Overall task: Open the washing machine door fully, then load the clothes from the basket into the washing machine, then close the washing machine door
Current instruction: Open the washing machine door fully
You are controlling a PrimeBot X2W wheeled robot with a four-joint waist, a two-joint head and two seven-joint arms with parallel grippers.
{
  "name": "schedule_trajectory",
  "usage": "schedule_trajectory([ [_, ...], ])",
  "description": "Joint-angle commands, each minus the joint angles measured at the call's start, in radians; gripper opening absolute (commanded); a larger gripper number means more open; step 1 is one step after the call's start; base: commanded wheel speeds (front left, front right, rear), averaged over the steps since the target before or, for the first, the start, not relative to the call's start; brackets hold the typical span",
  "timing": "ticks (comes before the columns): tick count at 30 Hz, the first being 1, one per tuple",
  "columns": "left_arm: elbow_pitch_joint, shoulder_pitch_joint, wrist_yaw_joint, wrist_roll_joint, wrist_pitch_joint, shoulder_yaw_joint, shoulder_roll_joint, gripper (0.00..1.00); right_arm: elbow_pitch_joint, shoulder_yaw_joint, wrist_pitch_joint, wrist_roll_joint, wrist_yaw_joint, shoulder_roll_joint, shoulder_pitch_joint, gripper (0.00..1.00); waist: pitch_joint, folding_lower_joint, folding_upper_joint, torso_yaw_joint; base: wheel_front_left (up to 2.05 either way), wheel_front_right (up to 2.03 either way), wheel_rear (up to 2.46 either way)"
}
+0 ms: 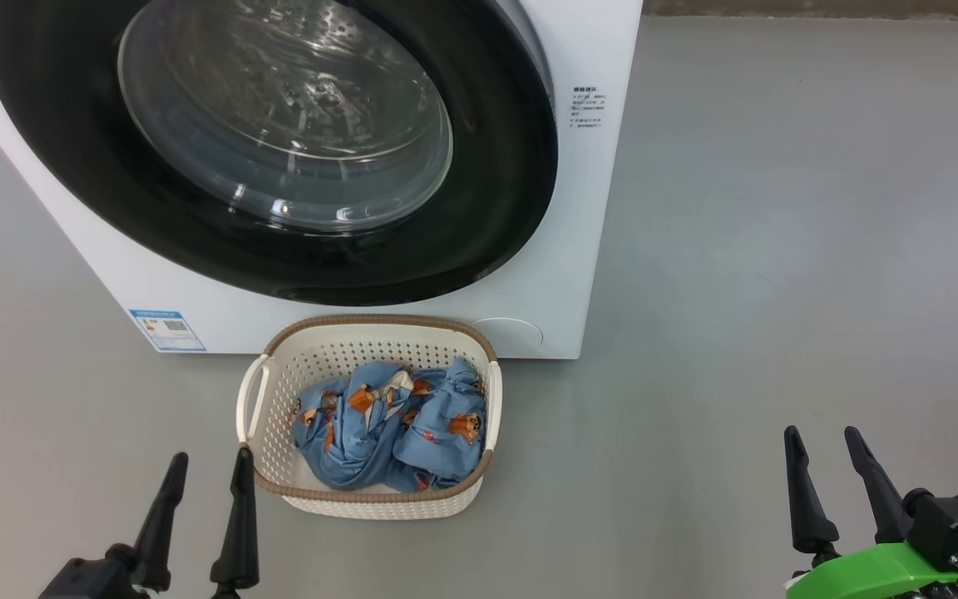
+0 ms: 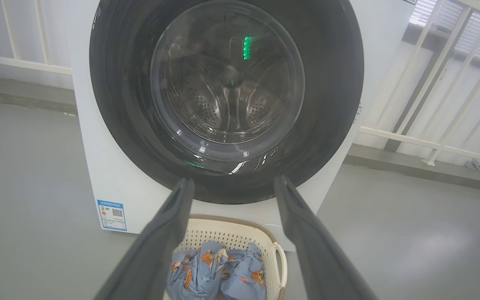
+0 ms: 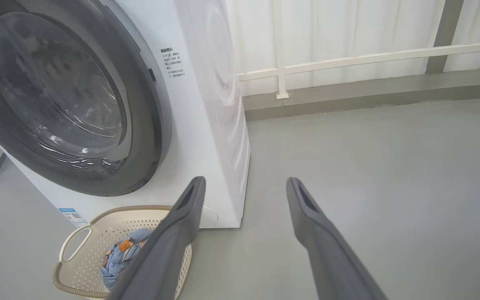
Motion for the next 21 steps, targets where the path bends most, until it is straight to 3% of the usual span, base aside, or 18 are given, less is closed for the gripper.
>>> schedule_trajectory([
  [1,-0.021,-0.036,0.001,-0.011,-0.006,0.036,0.021,1.0,-0.026,0.021,-0.012,-0.002,0.006,-0.011,-0.039,1.0,0.0,0.0,0.0,0.003,0.0,0.0,0.0],
  [8,-0.016,-0.032,0.001,-0.013,-0.006,0.047,0.009,1.0,-0.019,0.024,-0.012,0.021,0.006,-0.011,-0.045,1.0,-0.004,0.0,0.0,0.009,0.0,0.0,0.0],
  [9,-0.017,-0.026,0.001,-0.013,-0.006,0.053,0.002,1.0,-0.017,0.03,-0.012,0.043,0.006,-0.011,-0.049,0.45,-0.006,0.0,0.0,0.011,0.0,0.0,0.0],
  [10,-0.017,-0.026,0.001,-0.013,-0.006,0.053,0.002,1.0,-0.017,0.03,-0.012,0.043,0.006,-0.011,-0.049,0.45,-0.006,0.0,0.0,0.011,0.0,0.0,0.0],
  [12,-0.019,-0.021,0.001,-0.014,-0.006,0.057,-0.004,1.0,-0.019,0.038,-0.012,0.07,0.006,-0.011,-0.058,0.09,-0.007,0.0,0.0,0.013,0.0,0.0,0.0],
  [13,-0.021,-0.019,0.001,-0.014,-0.006,0.059,-0.006,1.0,-0.025,0.043,-0.012,0.079,0.006,-0.011,-0.065,0.0,-0.007,0.0,0.0,0.014,0.0,0.0,0.0],
  [21,-0.026,-0.021,0.001,-0.017,-0.006,0.064,-0.011,1.0,-0.067,0.06,-0.012,0.237,0.006,-0.011,-0.183,0.0,0.003,0.0,0.0,0.019,0.0,0.0,0.0],
])
